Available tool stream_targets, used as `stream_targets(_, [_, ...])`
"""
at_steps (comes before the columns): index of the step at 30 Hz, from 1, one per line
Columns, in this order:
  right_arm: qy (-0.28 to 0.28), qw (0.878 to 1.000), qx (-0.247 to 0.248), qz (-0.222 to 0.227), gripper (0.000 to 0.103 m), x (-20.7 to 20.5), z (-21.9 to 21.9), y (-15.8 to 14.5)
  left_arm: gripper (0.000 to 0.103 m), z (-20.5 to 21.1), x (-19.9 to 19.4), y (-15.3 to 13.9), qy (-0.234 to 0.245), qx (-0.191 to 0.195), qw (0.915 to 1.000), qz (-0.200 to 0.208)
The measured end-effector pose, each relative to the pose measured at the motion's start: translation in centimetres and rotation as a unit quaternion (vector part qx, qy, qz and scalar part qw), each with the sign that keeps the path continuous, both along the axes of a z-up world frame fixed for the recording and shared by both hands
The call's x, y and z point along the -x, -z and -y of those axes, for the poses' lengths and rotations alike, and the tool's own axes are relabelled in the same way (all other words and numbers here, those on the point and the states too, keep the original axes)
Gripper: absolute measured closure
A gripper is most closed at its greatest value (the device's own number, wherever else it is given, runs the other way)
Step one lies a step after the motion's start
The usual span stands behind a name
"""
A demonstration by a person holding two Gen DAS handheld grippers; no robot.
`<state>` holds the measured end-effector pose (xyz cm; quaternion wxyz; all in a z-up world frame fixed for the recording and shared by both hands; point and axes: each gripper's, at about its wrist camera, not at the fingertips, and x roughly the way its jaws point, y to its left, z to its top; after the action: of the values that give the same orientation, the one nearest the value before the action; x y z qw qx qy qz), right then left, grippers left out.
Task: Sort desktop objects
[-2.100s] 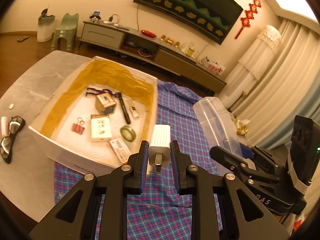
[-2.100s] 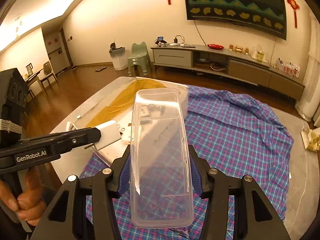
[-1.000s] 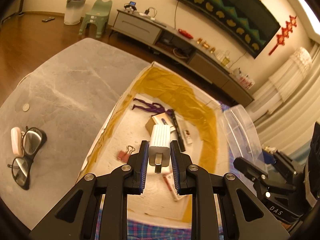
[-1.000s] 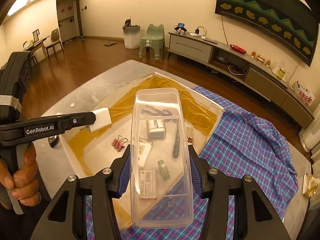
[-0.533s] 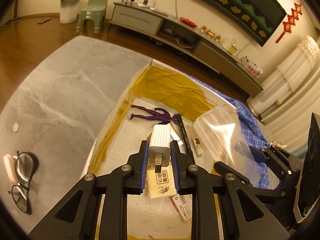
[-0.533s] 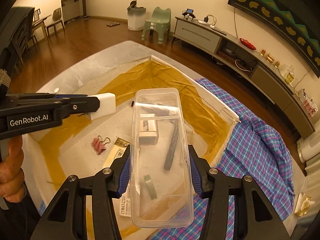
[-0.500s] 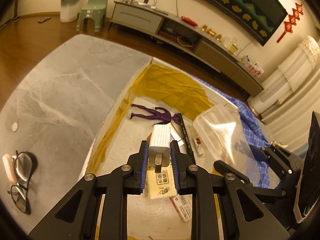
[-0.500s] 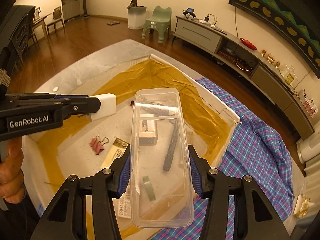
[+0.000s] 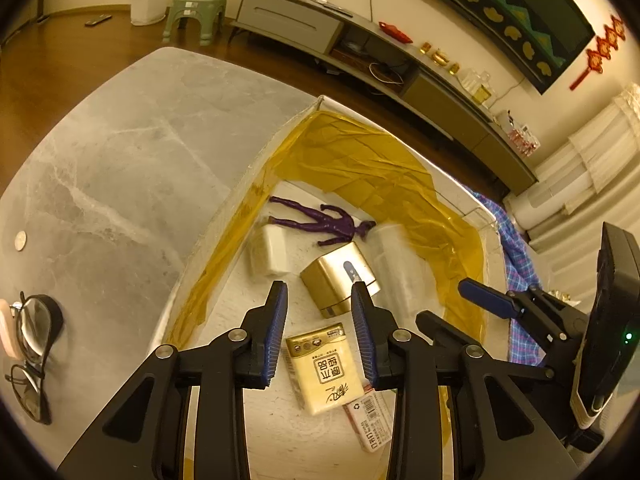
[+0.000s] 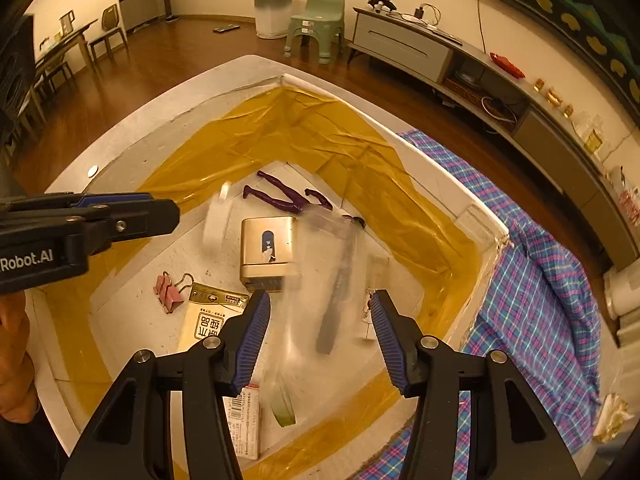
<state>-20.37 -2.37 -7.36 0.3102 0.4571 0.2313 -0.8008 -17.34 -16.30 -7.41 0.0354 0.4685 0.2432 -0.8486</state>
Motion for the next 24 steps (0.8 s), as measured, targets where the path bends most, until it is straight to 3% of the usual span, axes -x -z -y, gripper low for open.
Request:
stream_targets(6, [0.003, 1.0, 0.011, 0.004, 0.045, -0.3, -0.8, -0.5, 0.068, 0.3, -0.7, -0.6, -0.008, 0.005, 0.9999, -0.008])
stream_targets(21, [-0.003, 1.0, 0.012, 0.013, 0.041, -3.3, -2.1, -1.7, 0.065, -3.1, -4.7, -3.6, 0.023, 0.111, 0.9922, -0.052])
stream_targets(24, [-0.01, 1.0, 0.003, 0.009, 0.04, -4.5, -2.2, -2.1, 0.064, -3.9, -5.3, -4.0, 0.036, 0.115, 0.9908, -0.06])
